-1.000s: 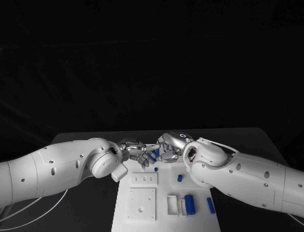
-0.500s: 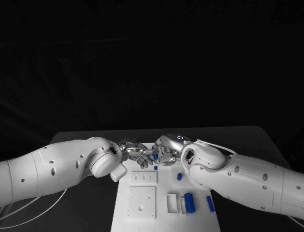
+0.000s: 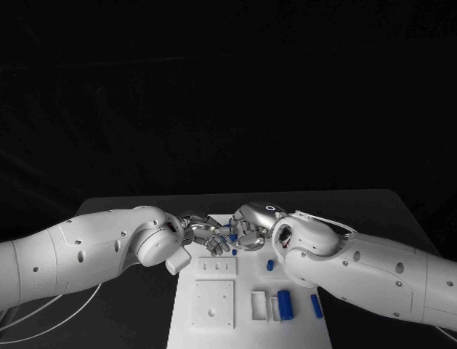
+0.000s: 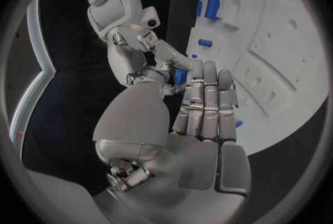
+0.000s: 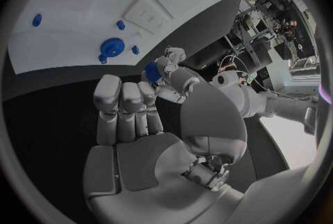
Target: Assemble the parts on the task board
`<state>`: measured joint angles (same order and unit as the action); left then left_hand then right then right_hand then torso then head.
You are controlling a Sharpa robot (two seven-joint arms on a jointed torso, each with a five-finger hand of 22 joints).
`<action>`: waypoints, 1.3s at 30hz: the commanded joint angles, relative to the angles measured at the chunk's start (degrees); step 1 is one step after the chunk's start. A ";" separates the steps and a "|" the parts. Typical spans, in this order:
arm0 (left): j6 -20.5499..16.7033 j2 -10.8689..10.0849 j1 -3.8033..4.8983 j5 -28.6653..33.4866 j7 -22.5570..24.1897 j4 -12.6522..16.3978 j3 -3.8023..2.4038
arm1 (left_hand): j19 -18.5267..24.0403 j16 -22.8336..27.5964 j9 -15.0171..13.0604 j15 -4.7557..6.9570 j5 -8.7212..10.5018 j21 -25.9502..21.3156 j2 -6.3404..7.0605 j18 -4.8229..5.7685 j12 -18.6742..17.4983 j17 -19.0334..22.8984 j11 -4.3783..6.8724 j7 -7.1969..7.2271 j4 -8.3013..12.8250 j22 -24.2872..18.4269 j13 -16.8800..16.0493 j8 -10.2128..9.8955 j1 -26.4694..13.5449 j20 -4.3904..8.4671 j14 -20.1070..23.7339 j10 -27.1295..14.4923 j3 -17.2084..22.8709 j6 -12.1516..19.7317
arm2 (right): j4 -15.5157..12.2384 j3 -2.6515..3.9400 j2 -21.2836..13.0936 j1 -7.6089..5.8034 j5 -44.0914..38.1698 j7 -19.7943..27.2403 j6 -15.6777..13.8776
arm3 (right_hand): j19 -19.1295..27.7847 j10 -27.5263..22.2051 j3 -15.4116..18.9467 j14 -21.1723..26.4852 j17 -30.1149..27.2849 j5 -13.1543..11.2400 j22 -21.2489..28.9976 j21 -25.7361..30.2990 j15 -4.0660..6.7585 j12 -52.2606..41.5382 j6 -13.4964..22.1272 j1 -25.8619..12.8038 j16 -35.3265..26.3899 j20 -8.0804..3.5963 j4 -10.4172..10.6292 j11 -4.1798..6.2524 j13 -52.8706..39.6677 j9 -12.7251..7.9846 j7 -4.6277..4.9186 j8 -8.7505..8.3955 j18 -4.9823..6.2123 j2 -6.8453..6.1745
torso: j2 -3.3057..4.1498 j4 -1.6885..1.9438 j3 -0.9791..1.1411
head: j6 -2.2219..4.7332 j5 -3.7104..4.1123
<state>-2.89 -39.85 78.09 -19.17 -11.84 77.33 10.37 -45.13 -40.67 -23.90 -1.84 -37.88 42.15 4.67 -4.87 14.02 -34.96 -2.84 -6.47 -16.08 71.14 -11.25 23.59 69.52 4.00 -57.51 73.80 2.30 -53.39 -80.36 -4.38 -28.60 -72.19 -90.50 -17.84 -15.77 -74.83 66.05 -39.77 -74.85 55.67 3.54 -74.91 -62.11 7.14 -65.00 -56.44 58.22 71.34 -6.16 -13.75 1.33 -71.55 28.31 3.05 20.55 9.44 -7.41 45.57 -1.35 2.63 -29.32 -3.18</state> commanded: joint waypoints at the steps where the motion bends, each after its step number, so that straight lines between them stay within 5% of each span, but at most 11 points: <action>1: 1.89 0.26 0.04 0.78 -0.79 0.40 -0.06 | 0.49 -0.43 -0.18 0.26 0.58 0.40 -0.01 -0.24 0.47 -0.13 0.48 0.03 -0.01 0.04 -0.21 0.43 0.62 0.04 0.27 0.10 0.07 -0.67 | -0.17 -0.01 0.07 0.08 -0.75 -0.07 0.81 | -0.08 -0.28 -0.13 0.04 0.08 0.32 -0.65 -0.23 0.53 0.10 -2.37 -0.16 -0.33 -0.29 0.19 0.18 0.01 0.06 1.79 0.35 5.56 0.01 | 0.06 -0.06 0.01 | -0.05 -0.06; 5: 2.28 0.33 0.04 0.11 -1.11 0.43 -0.05 | 0.48 -0.78 -0.40 0.34 1.72 0.57 0.20 -0.22 1.07 -0.24 0.59 0.13 0.13 0.00 -0.49 0.50 1.44 0.11 0.29 0.07 0.13 -0.90 | -0.12 -0.01 0.15 0.09 -0.75 -0.10 0.86 | -0.09 -0.27 -0.14 0.03 0.09 0.34 -0.65 -0.24 0.53 0.09 -2.38 -0.17 -0.34 -0.29 0.21 0.18 0.00 0.07 1.79 0.34 5.56 0.00 | 0.07 -0.06 0.01 | -0.10 -0.02; 8: 2.09 0.39 0.04 0.11 -1.22 0.37 -0.03 | 0.38 -1.27 -0.69 0.48 5.46 0.76 0.33 -0.16 1.85 -0.36 0.74 0.29 -0.20 -0.13 -0.86 0.59 2.10 0.23 0.18 0.07 0.08 -1.28 | -0.12 -0.01 0.27 0.11 -0.76 -0.12 0.94 | -0.10 -0.29 -0.15 0.03 0.09 0.37 -0.65 -0.24 0.53 0.12 -2.39 -0.17 -0.34 -0.29 0.23 0.18 0.02 0.08 1.79 0.34 5.56 0.00 | 0.09 -0.01 -0.01 | -0.17 0.02; 18: 1.97 0.54 0.02 -0.73 -1.95 0.18 0.05 | 0.32 -1.84 -1.04 0.68 6.37 1.05 -0.81 -0.11 2.89 -0.42 0.97 0.55 0.10 -0.28 -1.32 0.69 3.93 0.41 0.01 0.12 0.18 -1.91 | -0.31 -0.01 0.31 0.19 -0.96 -0.51 1.17 | -0.14 -0.26 -0.17 0.02 0.11 0.44 -0.65 -0.25 0.53 0.10 -2.39 -0.21 -0.34 -0.30 0.29 0.18 0.01 0.10 1.79 0.32 5.56 -0.02 | 0.09 -0.04 0.00 | -0.39 0.01; 28: 1.74 0.85 -0.04 -1.19 -2.36 -0.10 0.25 | -0.33 -3.51 -1.57 1.41 12.07 1.84 -1.48 0.08 4.94 -0.75 1.54 1.13 -0.44 -0.57 -2.17 0.87 3.93 1.13 -0.80 0.59 -0.87 -3.41 | -0.65 -0.01 0.31 0.19 -1.09 -0.85 1.70 | -0.20 -0.24 -0.17 0.02 0.13 0.48 -0.65 -0.27 0.54 0.09 -2.40 -0.29 -0.35 -0.31 0.38 0.18 -0.01 0.13 1.79 0.29 5.56 -0.04 | 0.09 0.04 -0.05 | -0.53 0.16; 39: 1.83 0.83 -0.05 -1.34 -2.57 -0.14 0.39 | -0.20 -3.90 -1.70 1.53 11.81 2.04 -3.10 0.17 5.60 -0.61 1.64 1.23 -0.15 -0.79 -2.37 0.66 5.89 1.30 -0.73 0.34 -0.83 -3.72 | -0.79 -0.02 0.52 0.22 -1.09 -1.09 1.87 | -0.23 -0.23 -0.18 0.01 0.15 0.51 -0.65 -0.27 0.54 0.09 -2.39 -0.35 -0.35 -0.32 0.45 0.18 -0.01 0.15 1.79 0.27 5.56 -0.03 | 0.13 -0.05 0.00 | -0.54 0.02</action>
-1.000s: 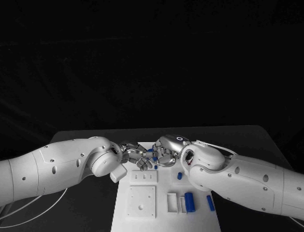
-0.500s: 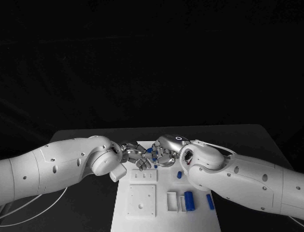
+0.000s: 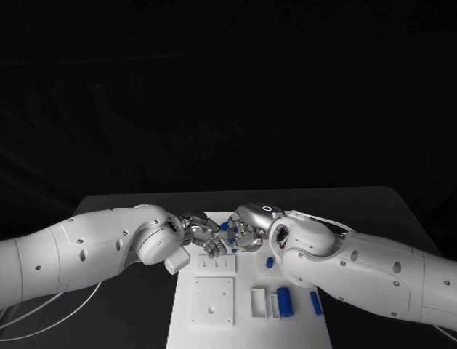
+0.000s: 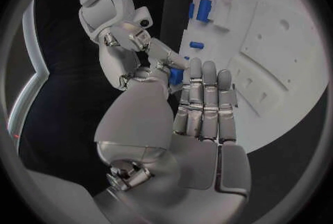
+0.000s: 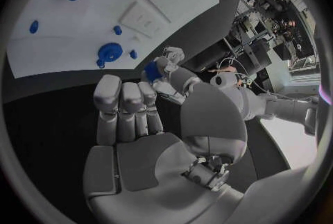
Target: Assemble the parts on the task board
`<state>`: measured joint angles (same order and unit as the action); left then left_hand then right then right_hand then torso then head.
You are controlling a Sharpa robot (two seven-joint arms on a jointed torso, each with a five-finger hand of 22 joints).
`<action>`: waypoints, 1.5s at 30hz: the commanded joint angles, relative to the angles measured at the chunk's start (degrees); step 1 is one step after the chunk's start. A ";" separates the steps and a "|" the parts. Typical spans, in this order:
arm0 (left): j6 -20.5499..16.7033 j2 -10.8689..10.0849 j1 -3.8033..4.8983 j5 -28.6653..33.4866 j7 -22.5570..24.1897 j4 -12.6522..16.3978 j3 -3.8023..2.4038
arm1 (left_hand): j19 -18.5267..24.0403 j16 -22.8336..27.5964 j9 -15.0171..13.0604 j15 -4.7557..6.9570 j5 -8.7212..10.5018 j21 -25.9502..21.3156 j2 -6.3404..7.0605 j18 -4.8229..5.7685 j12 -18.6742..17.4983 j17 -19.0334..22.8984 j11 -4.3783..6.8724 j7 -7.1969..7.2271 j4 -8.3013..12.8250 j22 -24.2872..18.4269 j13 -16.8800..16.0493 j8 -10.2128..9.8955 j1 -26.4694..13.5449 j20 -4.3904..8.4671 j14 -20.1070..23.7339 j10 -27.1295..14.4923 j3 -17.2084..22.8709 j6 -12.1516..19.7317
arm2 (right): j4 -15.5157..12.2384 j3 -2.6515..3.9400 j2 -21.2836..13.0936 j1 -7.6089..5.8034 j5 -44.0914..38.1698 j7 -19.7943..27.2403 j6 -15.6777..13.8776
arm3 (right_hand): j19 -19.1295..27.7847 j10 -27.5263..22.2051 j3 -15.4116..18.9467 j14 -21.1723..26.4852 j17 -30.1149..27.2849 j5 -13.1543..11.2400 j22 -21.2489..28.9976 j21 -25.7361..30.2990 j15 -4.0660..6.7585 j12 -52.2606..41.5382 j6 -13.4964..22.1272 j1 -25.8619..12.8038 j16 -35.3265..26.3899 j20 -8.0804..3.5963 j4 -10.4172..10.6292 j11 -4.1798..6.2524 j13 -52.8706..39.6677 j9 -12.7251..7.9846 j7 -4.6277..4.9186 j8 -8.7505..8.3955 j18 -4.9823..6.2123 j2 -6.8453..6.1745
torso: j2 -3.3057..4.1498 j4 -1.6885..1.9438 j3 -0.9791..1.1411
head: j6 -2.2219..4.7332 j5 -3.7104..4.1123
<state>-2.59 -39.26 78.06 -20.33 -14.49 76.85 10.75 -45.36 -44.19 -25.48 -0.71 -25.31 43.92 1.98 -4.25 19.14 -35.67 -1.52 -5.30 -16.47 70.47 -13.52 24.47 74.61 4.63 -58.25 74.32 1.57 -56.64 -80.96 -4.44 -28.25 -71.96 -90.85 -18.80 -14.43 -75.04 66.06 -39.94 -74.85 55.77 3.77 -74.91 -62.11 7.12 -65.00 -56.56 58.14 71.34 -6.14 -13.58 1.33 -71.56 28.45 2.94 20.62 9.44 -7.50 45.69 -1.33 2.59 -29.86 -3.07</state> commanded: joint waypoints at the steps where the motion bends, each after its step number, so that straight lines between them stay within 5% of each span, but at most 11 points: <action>1: 1.54 0.21 -0.02 -0.17 0.09 0.38 0.01 | 0.07 -0.45 -0.14 0.41 -1.31 0.31 -0.62 -0.43 0.58 0.13 0.32 0.07 0.32 -0.15 -0.13 -0.26 1.32 0.69 0.03 -0.23 -0.17 -0.51 | -0.20 0.04 0.17 0.00 -0.74 -0.20 0.55 | -0.02 -0.24 -0.01 0.01 0.06 0.28 -0.65 -0.27 0.56 0.10 -2.28 -0.27 -0.35 -0.34 0.29 0.19 0.01 0.01 1.90 0.20 5.56 0.06 | 0.02 -0.08 0.03 | -0.02 -0.08; 4: 1.43 0.14 -0.02 -0.17 0.34 0.37 0.01 | 0.30 -0.67 -0.26 0.44 -3.12 0.38 -1.87 -0.34 0.96 0.24 0.41 0.17 1.30 -0.32 -0.22 -0.35 4.53 0.69 0.10 -0.25 0.36 -0.80 | -0.02 0.04 0.13 0.00 -0.74 -0.28 0.66 | -0.03 -0.28 -0.01 0.00 0.07 0.29 -0.65 -0.27 0.56 0.14 -2.27 -0.27 -0.36 -0.34 0.29 0.19 0.04 0.02 1.90 0.19 5.56 0.06 | 0.03 -0.06 0.03 | -0.07 -0.07; 8: 1.41 -0.01 -0.02 0.10 0.69 0.39 0.01 | 0.59 -0.75 -0.34 0.33 -0.05 0.33 -1.70 -0.11 1.27 0.56 0.55 0.36 1.04 -0.74 -0.21 -0.55 8.01 0.59 0.28 0.08 6.52 -1.41 | 0.20 0.03 0.07 0.00 -0.74 -0.26 0.79 | -0.04 -0.28 -0.01 0.01 0.07 0.29 -0.65 -0.27 0.56 0.14 -2.27 -0.28 -0.36 -0.34 0.30 0.19 0.04 0.02 1.90 0.19 5.56 0.06 | 0.01 -0.04 0.03 | -0.11 -0.03; 19: 2.21 -0.42 -0.16 1.58 1.03 1.29 0.00 | 0.64 -2.49 -2.28 0.72 -2.11 1.97 -2.63 -0.11 2.61 0.10 1.07 0.91 4.65 -0.13 -0.78 0.41 5.90 0.95 0.00 1.13 9.89 -2.49 | 0.68 -0.07 0.14 0.42 -0.41 -0.25 0.94 | -0.08 -0.28 0.05 0.00 0.11 0.08 -0.64 -0.27 0.56 0.14 -2.28 -0.52 -0.38 -0.35 0.50 0.19 0.02 0.08 1.90 0.13 5.56 0.12 | 0.06 -0.09 0.02 | -0.21 -0.11; 22: 1.33 -0.50 -0.24 1.87 1.18 1.58 0.00 | -0.85 -8.58 -6.00 2.76 -2.71 5.96 -3.91 -0.34 6.54 -2.76 1.99 1.37 10.26 1.86 -3.70 1.92 -0.04 2.46 -0.96 1.27 12.51 -2.57 | 0.60 -0.08 0.18 0.56 -0.37 -0.23 0.93 | -0.09 -0.29 0.05 0.00 0.12 0.06 -0.64 -0.26 0.56 0.15 -2.27 -0.53 -0.39 -0.35 0.51 0.19 0.03 0.08 1.90 0.12 5.56 0.12 | 0.05 -0.06 0.05 | -0.28 -0.12; 23: 1.37 -0.53 -0.26 1.90 1.24 1.65 -0.01 | -1.01 -12.43 -8.34 3.68 -2.55 7.97 -4.63 -0.18 9.00 -4.59 2.13 1.38 14.03 2.95 -5.98 2.52 -3.77 3.27 -0.87 -0.07 14.43 -1.98 | 0.62 -0.08 0.23 0.62 -0.30 -0.22 0.92 | -0.09 -0.30 0.05 0.00 0.12 0.06 -0.64 -0.26 0.56 0.16 -2.27 -0.53 -0.39 -0.36 0.51 0.19 0.04 0.09 1.90 0.12 5.56 0.12 | 0.05 -0.06 0.05 | -0.28 -0.12; 25: 1.00 -0.55 -0.27 1.94 1.26 1.68 -0.01 | -1.04 -17.14 -13.61 4.57 -2.05 11.11 -6.15 0.63 13.54 -5.22 2.34 1.40 26.87 3.36 -10.65 1.88 -19.24 4.70 0.03 -2.86 24.89 -1.71 | 0.65 -0.08 0.29 0.71 -0.21 -0.19 0.93 | -0.09 -0.29 0.05 0.01 0.12 0.05 -0.64 -0.26 0.57 0.15 -2.27 -0.53 -0.39 -0.36 0.51 0.19 0.03 0.09 1.90 0.12 5.56 0.13 | 0.05 -0.04 0.05 | -0.27 -0.12; 26: 1.02 -0.55 -0.27 1.94 1.25 1.67 -0.01 | -1.36 -17.71 -14.85 4.70 -1.92 11.79 -6.66 0.70 13.99 -4.64 2.36 1.41 29.80 2.97 -11.28 1.26 -23.57 4.91 0.00 -3.07 28.24 -2.01 | 0.65 -0.08 0.31 0.74 -0.19 -0.18 0.93 | -0.09 -0.32 0.05 0.01 0.12 0.05 -0.64 -0.26 0.57 0.19 -2.27 -0.53 -0.39 -0.36 0.51 0.19 0.06 0.09 1.90 0.11 5.56 0.12 | 0.03 -0.02 0.05 | -0.24 -0.10; 34: 0.56 -0.74 -0.30 2.03 1.04 1.88 0.00 | -2.36 -20.44 -16.95 5.63 -2.00 13.83 -6.78 0.47 15.61 -4.72 3.20 1.92 31.66 2.60 -12.63 0.60 -26.56 5.60 -1.01 -1.70 30.37 -3.57 | 0.69 -0.08 0.29 0.80 -0.17 -0.18 0.80 | -0.09 -0.35 0.05 0.01 0.13 0.04 -0.64 -0.25 0.57 0.21 -2.26 -0.57 -0.40 -0.36 0.53 0.19 0.07 0.10 1.90 0.10 5.56 0.12 | 0.05 0.00 0.07 | -0.38 -0.11; 39: 0.02 -0.70 -0.34 2.03 1.10 1.72 0.00 | -2.95 -23.06 -18.80 6.62 -6.43 15.88 -6.04 0.35 17.60 -5.00 3.96 2.48 32.73 2.57 -14.05 0.34 -27.73 6.45 -1.49 -1.02 30.95 -4.95 | 0.78 -0.08 0.23 0.81 -0.13 -0.17 0.72 | -0.09 -0.39 0.06 0.02 0.13 0.04 -0.63 -0.25 0.57 0.25 -2.24 -0.59 -0.41 -0.37 0.54 0.19 0.09 0.11 1.91 0.08 5.56 0.10 | 0.03 -0.03 0.09 | -0.44 -0.13; 45: -0.06 -0.65 -0.45 2.01 1.17 1.65 0.00 | -2.97 -23.71 -19.25 6.88 -7.13 16.45 -5.10 0.31 18.05 -4.92 4.12 2.61 32.80 2.45 -14.38 0.00 -27.35 6.72 -1.49 -0.98 31.26 -5.30 | 0.99 -0.08 0.23 0.87 -0.04 -0.14 0.74 | -0.08 -0.43 0.06 0.02 0.14 0.04 -0.63 -0.24 0.57 0.29 -2.23 -0.61 -0.43 -0.37 0.55 0.19 0.12 0.11 1.91 0.06 5.56 0.08 | 0.06 -0.06 0.08 | -0.64 -0.18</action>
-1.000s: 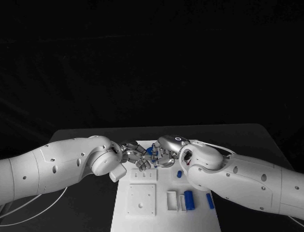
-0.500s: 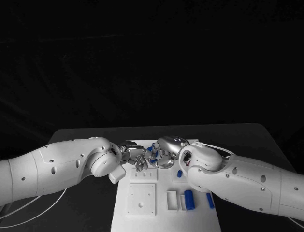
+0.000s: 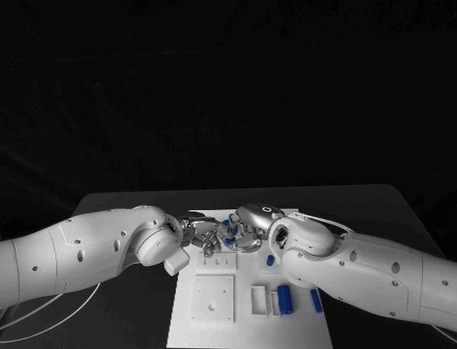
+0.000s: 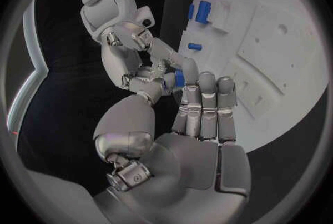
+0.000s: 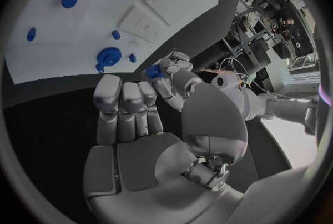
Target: Assemble the parts on the task board
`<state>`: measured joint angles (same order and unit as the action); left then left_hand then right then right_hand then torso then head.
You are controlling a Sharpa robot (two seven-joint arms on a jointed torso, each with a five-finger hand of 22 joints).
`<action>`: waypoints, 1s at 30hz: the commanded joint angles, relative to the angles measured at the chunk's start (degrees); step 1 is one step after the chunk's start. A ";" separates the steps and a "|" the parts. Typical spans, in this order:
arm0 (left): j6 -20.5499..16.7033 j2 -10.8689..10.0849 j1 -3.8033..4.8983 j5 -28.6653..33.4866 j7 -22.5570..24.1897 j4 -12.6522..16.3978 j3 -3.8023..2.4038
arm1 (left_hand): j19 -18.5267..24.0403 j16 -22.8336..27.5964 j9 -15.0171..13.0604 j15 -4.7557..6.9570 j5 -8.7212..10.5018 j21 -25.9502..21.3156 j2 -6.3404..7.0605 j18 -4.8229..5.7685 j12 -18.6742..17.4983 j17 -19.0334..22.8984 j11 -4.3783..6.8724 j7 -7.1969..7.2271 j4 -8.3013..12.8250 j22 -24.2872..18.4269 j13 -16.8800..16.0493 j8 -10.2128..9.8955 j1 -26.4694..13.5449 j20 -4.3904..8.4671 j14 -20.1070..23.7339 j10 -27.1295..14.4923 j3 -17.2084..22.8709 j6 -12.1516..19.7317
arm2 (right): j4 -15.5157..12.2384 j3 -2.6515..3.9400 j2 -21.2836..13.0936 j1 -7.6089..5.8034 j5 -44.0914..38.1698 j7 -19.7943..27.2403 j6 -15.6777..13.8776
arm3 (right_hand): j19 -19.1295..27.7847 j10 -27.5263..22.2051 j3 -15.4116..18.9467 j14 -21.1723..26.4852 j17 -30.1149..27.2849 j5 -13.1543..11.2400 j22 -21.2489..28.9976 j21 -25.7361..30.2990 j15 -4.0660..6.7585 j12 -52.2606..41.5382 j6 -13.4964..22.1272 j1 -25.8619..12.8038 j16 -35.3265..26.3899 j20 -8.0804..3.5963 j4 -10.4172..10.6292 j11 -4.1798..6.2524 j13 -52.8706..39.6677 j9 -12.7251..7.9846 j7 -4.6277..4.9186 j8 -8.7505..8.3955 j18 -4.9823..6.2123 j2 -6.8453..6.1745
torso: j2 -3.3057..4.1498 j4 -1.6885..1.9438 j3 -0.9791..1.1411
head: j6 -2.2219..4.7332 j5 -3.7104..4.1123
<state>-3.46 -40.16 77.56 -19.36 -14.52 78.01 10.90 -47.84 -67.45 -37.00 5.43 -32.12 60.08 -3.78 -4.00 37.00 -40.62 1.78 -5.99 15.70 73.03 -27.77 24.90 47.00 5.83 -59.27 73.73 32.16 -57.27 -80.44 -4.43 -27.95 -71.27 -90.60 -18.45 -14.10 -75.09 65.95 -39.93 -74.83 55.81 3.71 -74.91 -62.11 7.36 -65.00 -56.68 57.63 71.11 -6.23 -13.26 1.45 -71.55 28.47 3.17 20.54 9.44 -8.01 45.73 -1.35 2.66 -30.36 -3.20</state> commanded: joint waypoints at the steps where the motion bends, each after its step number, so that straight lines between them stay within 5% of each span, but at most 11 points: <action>1: 0.75 0.24 0.04 0.97 1.24 0.48 -0.15 | -0.52 -0.58 -7.79 0.80 -0.30 0.41 0.85 0.05 0.29 0.06 0.86 3.31 0.61 -0.15 -0.19 -0.53 0.41 5.56 -0.49 -0.35 0.73 -4.71 | 0.52 -0.09 -0.06 0.21 -0.28 -0.48 0.43 | -0.04 -0.30 0.05 0.01 0.09 0.10 -0.63 -0.24 0.33 0.27 -2.11 -0.11 -0.21 -0.29 0.23 0.06 0.10 0.10 1.68 0.13 5.56 0.58 | 0.01 -0.04 -0.01 | -0.18 -0.08; 8: -0.21 0.16 -0.03 -0.92 1.36 0.54 -0.15 | -0.93 -1.88 -8.08 1.35 -0.04 1.45 2.13 0.01 1.33 0.17 1.26 3.47 0.39 -0.51 -0.80 -1.46 1.75 6.00 -1.02 0.28 0.91 -5.40 | 1.22 -0.10 -0.02 0.28 0.58 -0.05 -0.62 | -0.01 -0.58 0.06 0.03 0.10 0.10 -0.62 -0.20 0.32 0.54 -2.02 -0.19 -0.25 -0.30 0.26 0.04 0.27 0.11 1.70 0.05 5.56 0.45 | 0.01 0.07 -0.01 | -0.28 -0.04; 15: -2.08 -0.03 -0.06 -4.53 0.37 0.62 -0.14 | -1.60 -2.79 -8.17 1.89 -0.12 2.29 2.51 -0.12 2.15 0.17 1.68 3.71 0.37 -0.70 -1.21 -1.90 2.25 6.38 -1.83 1.13 0.77 -6.06 | 2.13 -0.12 -0.05 0.27 2.54 1.15 -2.25 | 0.40 -2.27 -0.12 0.29 -0.03 0.78 -0.43 0.32 0.02 2.01 -0.72 -0.77 -0.79 -0.29 0.84 -0.31 1.12 -0.08 2.09 -0.84 5.56 -0.99 | -0.01 0.04 -0.03 | -0.37 -0.18; 16: -2.32 -0.05 -0.06 -5.24 0.25 0.65 -0.14 | -2.13 -3.36 -8.13 2.20 -0.09 2.76 2.68 -0.23 2.69 0.02 1.94 3.88 0.43 -0.67 -1.46 -2.03 2.49 6.58 -2.53 1.91 0.69 -6.30 | 2.25 -0.12 -0.15 0.27 2.85 1.44 -2.65 | 0.75 -2.89 0.23 0.53 -0.17 0.63 -0.30 0.67 -0.52 2.42 1.84 -1.79 -1.16 -0.18 1.33 -0.94 1.25 -0.66 2.53 -2.29 5.56 -3.21 | -0.01 0.04 -0.03 | -0.37 -0.18; 17: -2.54 -0.07 -0.07 -5.83 0.22 0.65 -0.14 | -2.68 -3.90 -8.05 2.61 -0.10 3.30 2.84 -0.36 3.18 -0.09 2.20 4.03 0.43 -0.67 -1.69 -2.23 2.68 6.82 -3.15 2.53 0.61 -6.60 | 2.33 -0.12 -0.30 0.27 3.26 1.67 -3.09 | 1.31 -3.98 -0.81 0.82 -0.45 0.21 0.07 1.53 -1.29 3.10 3.51 -1.84 -1.91 -0.17 2.74 -1.79 1.50 -1.00 3.69 -3.27 5.56 -4.43 | -0.02 0.02 -0.04 | -0.42 -0.25; 20: -3.55 -0.07 -0.09 -8.51 0.02 0.53 -0.14 | -3.39 -4.75 -8.01 3.38 -0.16 4.34 3.13 -0.54 4.08 -0.17 2.58 4.35 0.44 -0.81 -2.13 -2.64 2.92 7.26 -3.93 3.28 0.46 -7.53 | 2.44 -0.12 -1.18 0.26 4.82 2.79 -5.50 | 2.45 -5.47 -0.56 1.95 -0.76 -0.60 0.49 2.75 -2.54 3.82 7.80 -2.88 -3.04 0.06 4.21 -2.95 1.88 -1.84 4.87 -5.60 5.56 -7.17 | -0.02 0.01 -0.01 | -0.46 -0.33; 24: -4.93 -0.16 -0.10 -12.47 -0.73 0.49 -0.12 | -3.74 -5.62 -8.12 3.93 0.00 5.23 3.28 -0.66 5.01 -0.33 2.87 4.57 0.48 -0.89 -2.58 -2.99 3.16 7.60 -4.43 3.78 0.40 -8.04 | 2.94 -0.13 -2.92 0.26 9.76 7.42 -8.37 | 4.16 -7.31 0.46 3.51 -1.05 -0.54 0.99 4.36 -3.78 4.42 10.30 -4.06 -4.21 0.61 5.70 -4.25 2.37 -2.34 6.18 -6.84 5.56 -8.26 | -0.08 -0.01 0.05 | -0.57 -0.48; 30: -6.21 -0.64 -0.09 -15.23 -2.19 0.14 0.15 | -4.03 -8.03 -7.94 4.90 0.25 6.92 3.49 -0.79 7.85 -1.26 3.26 4.82 0.42 -0.98 -4.24 -4.14 3.63 8.07 -5.04 4.79 0.37 -8.41 | 3.06 -0.12 -6.53 0.26 13.88 10.39 -11.08 | 4.73 -8.22 2.18 3.96 -0.86 4.86 0.97 4.98 -4.13 3.77 10.88 -4.20 -4.29 1.13 6.59 -4.59 2.82 -2.31 6.51 -6.86 5.56 -7.76 | -0.09 -0.06 0.15 | -0.65 -0.74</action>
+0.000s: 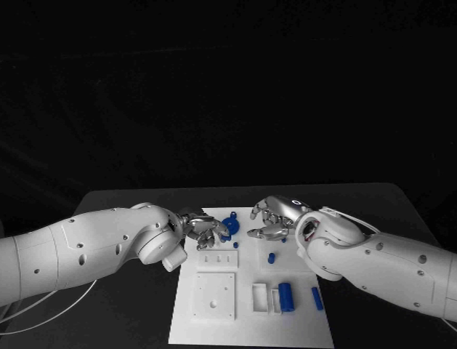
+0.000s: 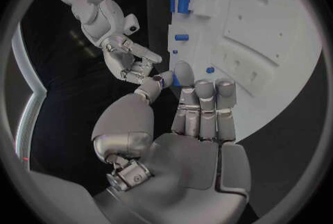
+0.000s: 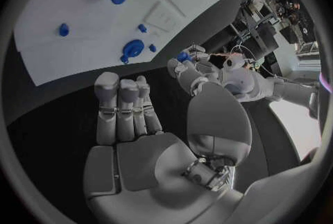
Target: Assemble the parts on the task board
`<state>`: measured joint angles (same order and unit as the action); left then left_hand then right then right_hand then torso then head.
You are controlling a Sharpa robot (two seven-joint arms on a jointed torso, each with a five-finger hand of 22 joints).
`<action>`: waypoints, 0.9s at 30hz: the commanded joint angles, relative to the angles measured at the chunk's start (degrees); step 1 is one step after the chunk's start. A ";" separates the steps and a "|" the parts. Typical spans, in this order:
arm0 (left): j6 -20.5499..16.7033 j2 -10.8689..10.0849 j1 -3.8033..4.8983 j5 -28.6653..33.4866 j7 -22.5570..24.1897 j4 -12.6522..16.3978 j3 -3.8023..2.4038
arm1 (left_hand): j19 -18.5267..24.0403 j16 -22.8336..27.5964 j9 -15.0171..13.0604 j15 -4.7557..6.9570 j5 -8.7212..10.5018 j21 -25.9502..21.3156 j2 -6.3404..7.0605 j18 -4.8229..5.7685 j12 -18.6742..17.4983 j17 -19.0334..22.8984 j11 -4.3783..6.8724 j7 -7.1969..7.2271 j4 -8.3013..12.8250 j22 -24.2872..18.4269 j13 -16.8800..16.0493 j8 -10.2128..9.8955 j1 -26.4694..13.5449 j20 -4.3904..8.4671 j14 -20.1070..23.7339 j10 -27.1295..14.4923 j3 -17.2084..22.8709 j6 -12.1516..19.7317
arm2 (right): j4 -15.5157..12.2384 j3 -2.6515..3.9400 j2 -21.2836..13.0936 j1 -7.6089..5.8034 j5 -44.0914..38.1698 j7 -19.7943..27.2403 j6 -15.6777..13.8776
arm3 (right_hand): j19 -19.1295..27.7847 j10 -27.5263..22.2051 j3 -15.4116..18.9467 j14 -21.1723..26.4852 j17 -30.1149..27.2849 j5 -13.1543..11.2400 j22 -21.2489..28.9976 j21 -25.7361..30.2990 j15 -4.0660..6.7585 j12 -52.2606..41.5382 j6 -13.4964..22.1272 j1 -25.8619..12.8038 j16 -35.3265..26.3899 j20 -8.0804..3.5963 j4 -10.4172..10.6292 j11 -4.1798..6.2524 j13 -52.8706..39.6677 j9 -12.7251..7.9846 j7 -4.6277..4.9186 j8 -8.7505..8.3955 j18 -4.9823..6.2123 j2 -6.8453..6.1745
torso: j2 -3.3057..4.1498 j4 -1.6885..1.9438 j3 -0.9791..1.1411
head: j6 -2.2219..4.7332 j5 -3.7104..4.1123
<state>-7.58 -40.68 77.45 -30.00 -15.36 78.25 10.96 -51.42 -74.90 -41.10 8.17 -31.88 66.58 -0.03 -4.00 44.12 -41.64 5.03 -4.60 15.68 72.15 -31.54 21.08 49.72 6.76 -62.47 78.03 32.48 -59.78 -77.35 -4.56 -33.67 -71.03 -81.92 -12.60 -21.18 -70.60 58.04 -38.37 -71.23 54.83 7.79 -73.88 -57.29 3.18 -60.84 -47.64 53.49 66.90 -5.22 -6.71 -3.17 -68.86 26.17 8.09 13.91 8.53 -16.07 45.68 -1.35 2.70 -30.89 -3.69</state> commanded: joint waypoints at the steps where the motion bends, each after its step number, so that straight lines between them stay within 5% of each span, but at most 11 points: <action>1: -2.36 -0.14 0.02 -5.44 -1.51 -0.12 0.22 | -0.50 -0.88 -3.80 2.28 0.00 0.66 -0.23 -0.81 1.18 -0.38 0.05 3.47 0.43 -0.15 -0.80 -0.49 0.94 7.22 -1.90 0.58 0.06 -5.99 | -0.06 0.02 -1.41 0.02 5.53 4.73 -4.35 | 0.23 -0.35 0.95 0.37 0.16 1.09 -0.09 0.18 0.05 -0.51 1.83 -0.09 -0.06 0.14 0.10 0.04 0.21 0.01 1.58 -0.18 6.47 0.36 | -0.06 -0.14 0.12 | -0.19 -0.30; 10: -6.34 0.31 0.03 -14.87 -4.27 -0.67 2.78 | -1.44 -2.91 -3.30 2.94 0.92 2.53 0.05 -1.19 4.05 -1.11 0.30 3.65 0.30 -0.70 -2.78 -1.74 1.17 7.88 -3.06 1.71 -0.01 -6.58 | 0.29 0.99 -5.30 -0.28 9.47 6.05 -7.01 | 0.13 -0.36 1.59 0.27 0.23 2.28 -0.17 0.30 0.15 -0.95 1.57 0.45 -0.02 0.12 0.33 0.15 0.70 0.15 1.47 0.13 6.47 0.96 | -0.47 -0.29 0.32 | -0.97 -0.84; 21: -10.93 2.93 -2.84 -16.46 -5.80 -5.14 2.76 | -2.74 -4.45 -2.95 3.32 0.26 3.02 0.66 -1.24 6.12 -1.63 0.75 4.08 0.23 -0.77 -4.29 -2.15 0.84 7.92 -4.08 2.54 0.26 -8.11 | 2.47 2.08 -6.31 -3.69 14.34 8.07 -8.18 | 0.74 -0.67 1.66 0.76 0.01 2.98 -0.07 1.00 0.20 -1.06 1.39 1.17 -0.61 0.36 0.55 0.21 1.40 0.23 1.40 0.37 6.47 1.26 | -1.18 -0.57 1.03 | -2.36 -1.56; 27: -10.80 3.69 -3.75 -18.18 -5.78 -5.52 2.76 | -3.50 -5.40 -2.92 3.72 0.11 3.42 0.94 -1.46 7.47 -1.95 1.13 4.46 0.34 -0.62 -5.38 -2.11 0.81 8.08 -4.71 2.94 0.30 -9.12 | 3.36 2.34 -6.22 -4.63 15.20 8.00 -8.16 | 0.76 -0.69 1.71 0.75 0.00 3.07 -0.07 1.05 0.21 -1.10 1.40 1.20 -0.64 0.40 0.58 0.21 1.48 0.23 1.40 0.38 6.47 1.31 | -1.33 -0.64 1.16 | -3.02 -1.26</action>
<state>-16.97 -37.28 73.92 -45.85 -20.78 72.82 13.74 -54.59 -80.11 -41.12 9.15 -31.46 69.66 0.58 -4.90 51.48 -43.55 5.68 -3.92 15.72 71.46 -36.84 18.85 50.33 7.88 -64.22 80.30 32.43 -61.27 -74.17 -2.27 -39.96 -75.55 -68.36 -5.81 -28.68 -70.19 57.74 -36.84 -70.83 54.89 10.54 -73.97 -56.56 3.40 -61.68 -47.21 54.48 66.55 -4.80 -6.24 -2.87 -67.42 26.34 8.29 13.91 8.35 -15.08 44.49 -1.92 3.71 -33.62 -5.12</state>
